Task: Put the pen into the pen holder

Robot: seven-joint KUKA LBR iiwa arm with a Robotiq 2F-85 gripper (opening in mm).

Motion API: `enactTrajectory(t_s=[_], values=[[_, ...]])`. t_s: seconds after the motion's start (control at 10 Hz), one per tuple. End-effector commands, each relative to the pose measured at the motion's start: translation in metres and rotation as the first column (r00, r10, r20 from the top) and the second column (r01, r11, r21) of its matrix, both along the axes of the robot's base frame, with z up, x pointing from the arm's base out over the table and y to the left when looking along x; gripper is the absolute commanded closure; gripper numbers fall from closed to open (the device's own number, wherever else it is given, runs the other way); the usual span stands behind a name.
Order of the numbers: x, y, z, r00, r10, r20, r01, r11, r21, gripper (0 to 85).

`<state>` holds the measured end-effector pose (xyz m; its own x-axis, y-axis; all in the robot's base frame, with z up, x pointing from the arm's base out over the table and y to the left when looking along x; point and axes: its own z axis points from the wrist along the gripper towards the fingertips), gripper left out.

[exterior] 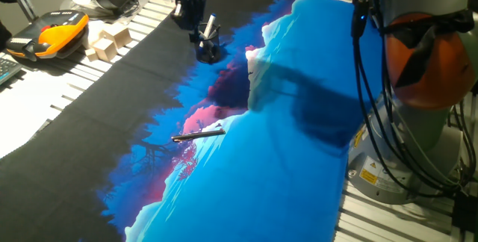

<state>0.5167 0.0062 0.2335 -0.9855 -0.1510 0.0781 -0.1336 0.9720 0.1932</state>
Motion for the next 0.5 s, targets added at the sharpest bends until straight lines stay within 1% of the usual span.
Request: enactTrajectory(t_s=[0.0, 0.1, 0.2, 0.3, 0.4], values=[[0.0007, 0.007, -0.003, 1.000, 0.030, 0.002, -0.030, 1.000, -0.002, 85.0], [0.0015, 0.017, -0.008, 0.999, 0.053, -0.008, -0.053, 0.999, -0.010, 85.0], [0.0021, 0.025, -0.013, 0.997, 0.079, -0.009, -0.079, 0.997, -0.008, 85.0], [0.0022, 0.033, -0.017, 0.995, 0.099, -0.002, -0.099, 0.995, -0.012, 85.0], [0.0015, 0.041, -0.022, 0.994, 0.108, 0.001, -0.108, 0.994, -0.027, 85.0]])
